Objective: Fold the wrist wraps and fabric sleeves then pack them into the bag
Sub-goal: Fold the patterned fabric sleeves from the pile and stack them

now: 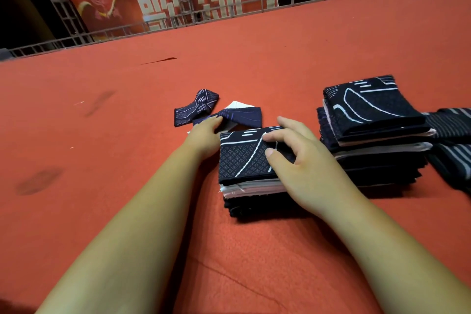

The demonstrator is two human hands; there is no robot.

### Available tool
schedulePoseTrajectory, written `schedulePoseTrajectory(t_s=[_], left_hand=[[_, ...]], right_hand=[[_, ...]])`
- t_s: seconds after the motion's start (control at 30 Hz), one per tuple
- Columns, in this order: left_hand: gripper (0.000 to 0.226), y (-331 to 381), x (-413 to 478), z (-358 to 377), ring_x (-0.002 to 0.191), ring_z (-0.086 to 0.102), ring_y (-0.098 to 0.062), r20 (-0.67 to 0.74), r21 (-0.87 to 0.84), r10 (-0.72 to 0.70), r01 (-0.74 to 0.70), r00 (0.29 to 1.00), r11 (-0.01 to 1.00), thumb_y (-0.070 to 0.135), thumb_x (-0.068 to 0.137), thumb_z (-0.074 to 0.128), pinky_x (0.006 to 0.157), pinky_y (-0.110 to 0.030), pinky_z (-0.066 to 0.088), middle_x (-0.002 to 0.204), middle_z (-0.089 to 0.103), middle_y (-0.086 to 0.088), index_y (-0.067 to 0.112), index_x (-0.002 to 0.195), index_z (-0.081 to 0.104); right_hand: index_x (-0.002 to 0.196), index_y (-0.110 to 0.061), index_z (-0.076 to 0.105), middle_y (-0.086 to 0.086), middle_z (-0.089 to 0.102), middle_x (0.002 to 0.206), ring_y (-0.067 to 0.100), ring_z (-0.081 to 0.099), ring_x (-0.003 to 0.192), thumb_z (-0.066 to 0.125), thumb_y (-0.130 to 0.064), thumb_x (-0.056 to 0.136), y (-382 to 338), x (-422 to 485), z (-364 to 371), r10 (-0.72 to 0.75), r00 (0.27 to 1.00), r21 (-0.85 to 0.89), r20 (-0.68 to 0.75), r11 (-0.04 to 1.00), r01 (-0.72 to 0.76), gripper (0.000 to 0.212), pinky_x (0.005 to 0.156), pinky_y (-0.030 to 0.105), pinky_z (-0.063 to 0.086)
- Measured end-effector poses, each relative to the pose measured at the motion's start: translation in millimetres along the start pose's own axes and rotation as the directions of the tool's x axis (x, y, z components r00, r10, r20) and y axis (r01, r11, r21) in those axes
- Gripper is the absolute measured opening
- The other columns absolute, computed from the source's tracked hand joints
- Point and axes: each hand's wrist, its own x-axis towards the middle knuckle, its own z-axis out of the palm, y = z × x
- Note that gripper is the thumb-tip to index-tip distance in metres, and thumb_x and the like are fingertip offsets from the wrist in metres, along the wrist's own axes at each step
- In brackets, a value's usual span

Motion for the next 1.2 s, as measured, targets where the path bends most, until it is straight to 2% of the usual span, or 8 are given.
schedulePoseTrajectory(t_s=[0.17, 0.4, 0.6, 0.73, 0.83, 0.9, 1.03, 1.2], left_hand=[[0.034, 26, -19, -30, 0.122, 0.067, -0.03, -0.42, -0.227, -0.063, -0.038, 0.905, 0.973, 0.011, 0.096, 0.059, 0.098, -0.035, 0.047, 0.128, 0.076, -0.013, 0.01, 0.123, 0.079], [0.03, 44, -73, -95, 0.087, 0.072, 0.003, -0.534, -0.632, -0.349, -0.09, 0.77, 0.77, 0.017, 0.087, 0.076, 0.074, -0.009, 0.051, 0.102, 0.08, 0.011, 0.021, 0.117, 0.081], [0.006, 82, -149, -148, 0.073, 0.072, -0.008, -0.453, -0.804, -0.42, -0.158, 0.786, 0.573, 0.021, 0.088, 0.082, 0.067, -0.03, 0.058, 0.085, 0.083, 0.004, 0.022, 0.094, 0.084], [0.026, 115, -194, -146, 0.062, 0.06, -0.016, -0.288, -0.906, -0.454, -0.087, 0.843, 0.414, 0.032, 0.089, 0.085, 0.052, -0.023, 0.045, 0.075, 0.075, -0.004, 0.008, 0.08, 0.078], [0.034, 129, -209, -127, 0.059, 0.049, -0.017, -0.197, -0.945, -0.498, -0.028, 0.844, 0.327, 0.03, 0.088, 0.086, 0.045, -0.02, 0.035, 0.07, 0.06, -0.009, 0.009, 0.072, 0.063], [0.037, 133, -212, -115, 0.063, 0.049, -0.019, -0.181, -0.952, -0.513, -0.018, 0.839, 0.307, 0.031, 0.086, 0.087, 0.049, -0.024, 0.037, 0.07, 0.058, -0.01, 0.007, 0.077, 0.06], [0.042, 140, -217, -100, 0.069, 0.052, -0.02, -0.1, -0.973, -0.494, 0.018, 0.864, 0.229, 0.042, 0.085, 0.089, 0.059, -0.031, 0.04, 0.074, 0.06, -0.009, 0.011, 0.082, 0.059], [0.031, 143, -215, -92, 0.07, 0.059, -0.021, -0.045, -0.987, -0.498, 0.038, 0.866, 0.155, 0.043, 0.094, 0.079, 0.068, -0.035, 0.045, 0.077, 0.067, -0.007, 0.019, 0.079, 0.067]], right_hand=[[0.126, -0.034, 0.071, -0.016, 0.04, 0.164, -0.005, 0.036, 0.148, 0.064, -0.029, 0.104, -3, -3, 0, 0.018, 1.0, -0.04, -0.007, 0.999, -0.019, 0.024, 0.106, -0.004, 0.014], [0.128, -0.034, 0.069, -0.015, 0.038, 0.166, -0.003, 0.033, 0.151, 0.063, -0.027, 0.103, -16, -11, -2, 0.014, 0.999, -0.052, -0.031, 0.999, -0.016, 0.026, 0.116, 0.013, 0.02], [0.138, -0.039, 0.058, -0.021, 0.039, 0.163, -0.005, 0.032, 0.151, 0.068, -0.033, 0.1, -39, -21, -6, -0.041, 0.995, -0.039, -0.086, 0.998, 0.038, 0.039, 0.126, 0.025, 0.025], [0.139, -0.055, 0.05, -0.042, 0.051, 0.139, -0.023, 0.041, 0.133, 0.072, -0.048, 0.097, -65, -31, -9, -0.015, 0.999, 0.177, -0.03, 0.984, 0.02, 0.048, 0.109, 0.007, 0.031], [0.119, -0.037, 0.071, -0.027, 0.073, 0.109, -0.014, 0.063, 0.104, 0.06, -0.047, 0.104, -80, -37, -11, 0.033, 0.998, 0.318, -0.044, 0.948, -0.018, 0.021, 0.093, 0.018, 0.047], [0.101, -0.02, 0.075, -0.011, 0.074, 0.085, 0.0, 0.064, 0.081, 0.053, -0.043, 0.11, -84, -38, -12, 0.074, 0.996, 0.344, -0.053, 0.937, -0.052, 0.032, 0.081, 0.031, 0.049], [0.098, -0.009, 0.076, 0.006, 0.082, 0.088, 0.03, 0.077, 0.082, 0.057, -0.038, 0.107, -84, -36, -13, 0.23, 0.973, 0.527, 0.009, 0.826, -0.2, 0.035, 0.077, 0.045, 0.062], [0.098, -0.008, 0.079, 0.009, 0.082, 0.089, 0.024, 0.075, 0.071, 0.048, -0.031, 0.112, -86, -34, -12, 0.318, 0.941, 0.656, 0.117, 0.687, -0.313, 0.041, 0.063, 0.038, 0.06]])
